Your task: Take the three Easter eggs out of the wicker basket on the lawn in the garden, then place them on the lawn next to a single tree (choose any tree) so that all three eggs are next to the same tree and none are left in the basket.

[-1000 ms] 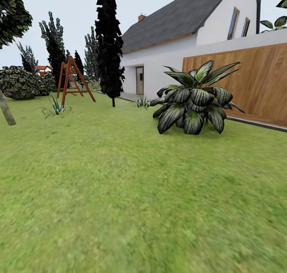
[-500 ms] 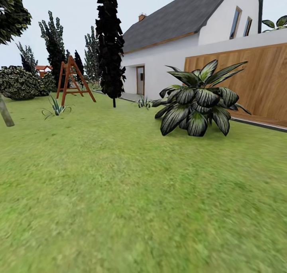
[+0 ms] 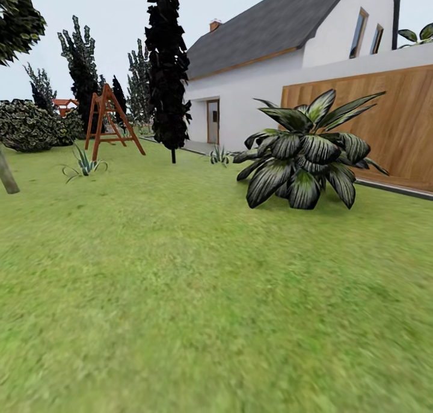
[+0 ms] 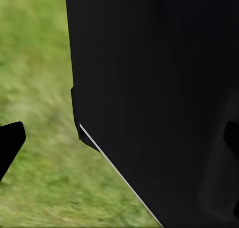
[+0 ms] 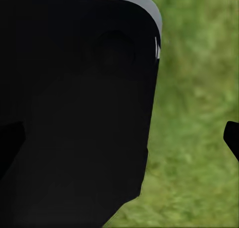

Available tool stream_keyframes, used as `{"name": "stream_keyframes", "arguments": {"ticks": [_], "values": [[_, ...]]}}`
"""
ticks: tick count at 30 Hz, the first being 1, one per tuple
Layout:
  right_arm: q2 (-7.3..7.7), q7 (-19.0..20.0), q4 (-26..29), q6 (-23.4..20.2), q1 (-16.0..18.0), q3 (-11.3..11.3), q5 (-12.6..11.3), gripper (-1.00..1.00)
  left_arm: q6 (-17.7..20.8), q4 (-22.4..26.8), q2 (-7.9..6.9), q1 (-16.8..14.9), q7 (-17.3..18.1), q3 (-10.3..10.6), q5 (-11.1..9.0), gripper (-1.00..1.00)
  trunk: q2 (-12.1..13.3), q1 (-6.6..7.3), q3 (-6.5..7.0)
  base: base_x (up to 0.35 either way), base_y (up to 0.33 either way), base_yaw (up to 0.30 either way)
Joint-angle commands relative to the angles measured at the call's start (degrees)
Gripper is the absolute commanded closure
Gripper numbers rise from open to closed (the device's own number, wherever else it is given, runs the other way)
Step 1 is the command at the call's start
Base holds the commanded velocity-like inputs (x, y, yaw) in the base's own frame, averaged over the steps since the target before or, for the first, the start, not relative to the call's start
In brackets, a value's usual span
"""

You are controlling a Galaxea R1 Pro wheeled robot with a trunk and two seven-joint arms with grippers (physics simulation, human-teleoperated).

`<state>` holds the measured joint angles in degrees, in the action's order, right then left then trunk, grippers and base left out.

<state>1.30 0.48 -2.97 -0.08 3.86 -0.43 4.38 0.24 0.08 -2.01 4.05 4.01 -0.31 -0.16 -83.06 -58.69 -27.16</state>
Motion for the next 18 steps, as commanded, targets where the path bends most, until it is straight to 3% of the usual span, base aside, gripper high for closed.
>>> {"name": "stream_keyframes", "arguments": {"ticks": [1,18], "values": [[0.01,0.04,-0.11,-0.01,0.08,-0.01,0.49,-1.0,0.03,0.03,-0.01,-0.01,0.21,-0.04,-0.02,-1.0,-0.02,-0.03,-0.04,0.311,0.183,0.0],[0.01,-0.04,-0.12,-0.01,0.07,-0.01,0.46,-1.0,0.03,0.01,-0.02,-0.01,0.21,-0.04,-0.02,-1.0,-0.02,-0.03,-0.04,0.311,0.183,0.0]]}}
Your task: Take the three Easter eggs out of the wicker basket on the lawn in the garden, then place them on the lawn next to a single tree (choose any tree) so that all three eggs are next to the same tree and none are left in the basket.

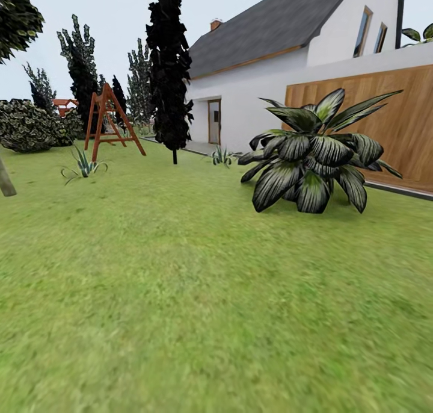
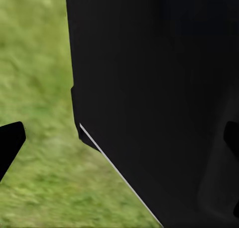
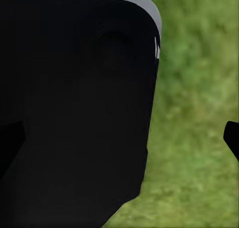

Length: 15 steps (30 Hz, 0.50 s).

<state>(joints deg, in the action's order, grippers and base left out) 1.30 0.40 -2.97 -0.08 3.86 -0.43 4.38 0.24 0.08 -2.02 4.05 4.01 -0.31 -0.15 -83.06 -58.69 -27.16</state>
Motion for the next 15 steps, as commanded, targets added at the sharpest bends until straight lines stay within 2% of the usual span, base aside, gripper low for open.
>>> {"name": "stream_keyframes", "arguments": {"ticks": [1,15], "values": [[0.01,0.04,-0.12,-0.01,0.08,-0.01,0.45,-1.0,0.03,0.01,-0.01,-0.01,0.21,-0.04,-0.02,-1.0,-0.02,-0.03,-0.04,0.311,0.183,0.0],[-0.04,0.05,-0.12,-0.01,0.06,-0.01,0.45,-1.0,0.07,0.01,0.0,-0.01,0.21,-0.04,0.03,-1.0,-0.02,-0.03,-0.04,0.311,0.183,0.0]]}}
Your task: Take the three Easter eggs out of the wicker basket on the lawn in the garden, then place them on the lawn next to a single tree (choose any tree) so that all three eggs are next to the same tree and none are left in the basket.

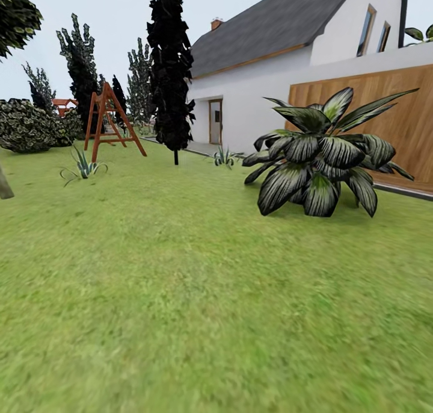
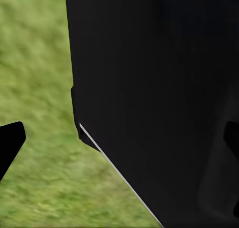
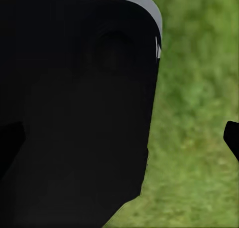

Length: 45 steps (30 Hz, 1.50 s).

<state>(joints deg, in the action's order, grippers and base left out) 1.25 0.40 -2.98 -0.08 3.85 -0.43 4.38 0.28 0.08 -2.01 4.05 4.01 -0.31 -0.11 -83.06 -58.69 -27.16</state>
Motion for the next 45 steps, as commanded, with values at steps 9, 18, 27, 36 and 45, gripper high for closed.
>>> {"name": "stream_keyframes", "arguments": {"ticks": [9,18,27,36,45], "values": [[-0.02,0.1,-0.15,-0.01,0.09,-0.01,0.47,-1.0,0.03,0.01,-0.01,-0.01,0.21,-0.04,-0.06,-1.0,-0.02,-0.03,-0.04,0.311,0.183,-0.045],[-0.02,0.11,-0.19,-0.01,0.08,-0.01,0.47,-1.0,0.01,0.02,-0.01,-0.01,0.21,-0.04,-0.07,-1.0,-0.02,-0.03,-0.04,0.312,0.182,-0.172],[-0.02,0.13,-0.19,-0.01,0.1,-0.01,0.52,-1.0,-0.02,0.01,-0.01,-0.01,0.21,-0.04,-0.07,-1.0,-0.02,-0.03,-0.04,0.312,0.182,-0.005],[-0.02,0.11,-0.17,-0.01,0.04,-0.01,0.47,-1.0,-0.02,0.02,-0.01,-0.01,0.21,-0.04,-0.07,-1.0,-0.02,-0.03,-0.04,0.312,0.182,0.0],[-0.02,0.12,-0.18,-0.01,0.08,-0.01,0.5,-1.0,-0.02,0.01,-0.01,-0.01,0.21,-0.04,-0.07,-1.0,-0.02,-0.03,-0.04,0.312,0.182,0.0]]}}
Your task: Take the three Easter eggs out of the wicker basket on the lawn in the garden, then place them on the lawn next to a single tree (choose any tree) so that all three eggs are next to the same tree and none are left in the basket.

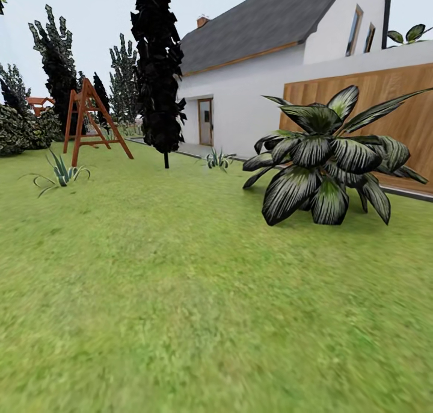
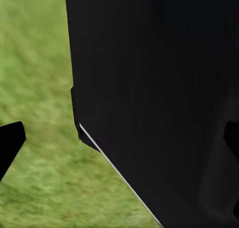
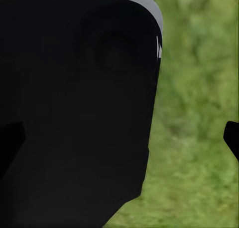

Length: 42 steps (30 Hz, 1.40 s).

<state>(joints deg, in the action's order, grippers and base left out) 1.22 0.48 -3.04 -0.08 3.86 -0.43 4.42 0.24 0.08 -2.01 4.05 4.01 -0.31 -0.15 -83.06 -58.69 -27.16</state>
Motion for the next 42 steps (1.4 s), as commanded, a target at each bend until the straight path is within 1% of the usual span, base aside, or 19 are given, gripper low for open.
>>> {"name": "stream_keyframes", "arguments": {"ticks": [1,42], "values": [[0.01,0.05,-0.12,-0.01,0.08,-0.01,0.48,-1.0,0.03,0.01,-0.01,-0.01,0.21,-0.04,-0.02,-1.0,-0.02,-0.03,-0.04,0.312,0.182,0.0],[0.01,0.05,-0.12,-0.01,0.05,-0.01,0.44,-1.0,0.03,0.01,-0.01,-0.01,0.21,-0.04,-0.02,-1.0,-0.02,-0.03,-0.04,0.312,0.182,0.0]]}}
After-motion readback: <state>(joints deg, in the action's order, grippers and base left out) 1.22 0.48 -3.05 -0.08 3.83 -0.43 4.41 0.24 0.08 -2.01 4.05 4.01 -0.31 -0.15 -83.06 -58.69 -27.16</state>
